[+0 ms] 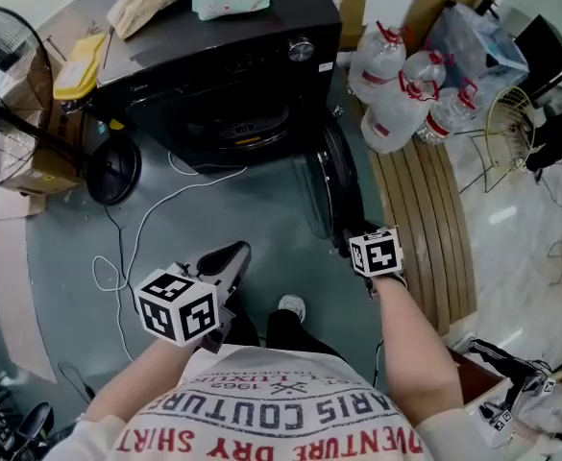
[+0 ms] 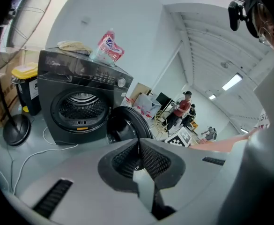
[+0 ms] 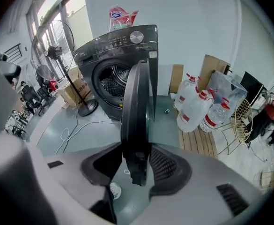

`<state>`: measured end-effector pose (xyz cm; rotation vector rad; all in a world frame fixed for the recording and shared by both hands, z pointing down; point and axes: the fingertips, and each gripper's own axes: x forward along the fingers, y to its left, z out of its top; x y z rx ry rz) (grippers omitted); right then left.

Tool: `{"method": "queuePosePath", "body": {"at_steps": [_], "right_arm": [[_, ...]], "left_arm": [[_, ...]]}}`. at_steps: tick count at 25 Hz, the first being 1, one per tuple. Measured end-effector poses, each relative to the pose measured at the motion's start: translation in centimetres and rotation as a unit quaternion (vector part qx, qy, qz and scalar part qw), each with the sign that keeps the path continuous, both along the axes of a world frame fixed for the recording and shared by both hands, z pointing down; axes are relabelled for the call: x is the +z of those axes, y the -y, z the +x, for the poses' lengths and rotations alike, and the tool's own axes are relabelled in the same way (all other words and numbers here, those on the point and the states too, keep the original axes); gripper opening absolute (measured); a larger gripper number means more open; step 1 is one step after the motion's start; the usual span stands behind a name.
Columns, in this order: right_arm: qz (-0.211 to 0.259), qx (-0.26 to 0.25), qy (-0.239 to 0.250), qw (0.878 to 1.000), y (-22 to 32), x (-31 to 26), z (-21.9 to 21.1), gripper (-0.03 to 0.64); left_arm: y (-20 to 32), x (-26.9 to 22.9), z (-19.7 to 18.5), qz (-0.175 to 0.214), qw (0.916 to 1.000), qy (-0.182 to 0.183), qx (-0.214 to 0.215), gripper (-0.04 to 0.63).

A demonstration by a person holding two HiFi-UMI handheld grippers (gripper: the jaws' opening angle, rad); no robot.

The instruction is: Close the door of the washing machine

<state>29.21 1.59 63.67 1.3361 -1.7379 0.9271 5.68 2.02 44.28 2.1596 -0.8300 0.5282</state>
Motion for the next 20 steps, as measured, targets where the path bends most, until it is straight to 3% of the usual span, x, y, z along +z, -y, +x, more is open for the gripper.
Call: {"method": "queuePosePath", "body": {"at_steps": [14,20], "right_arm": [[0.000,0.083,0.018,0.996,-0.1,-0.1,-7.4,0.186],[-0.007,0.107,0.028,0.994,0.6,-0.2,-11.0,0.183]], "left_arm": [[2.5,1.3,-10.2,-0.021,0.9995,0.010,0.019,0.034],[4.6,1.8,-15.2,-0.024,0.9995,0.022,0.006,0.034]]}}
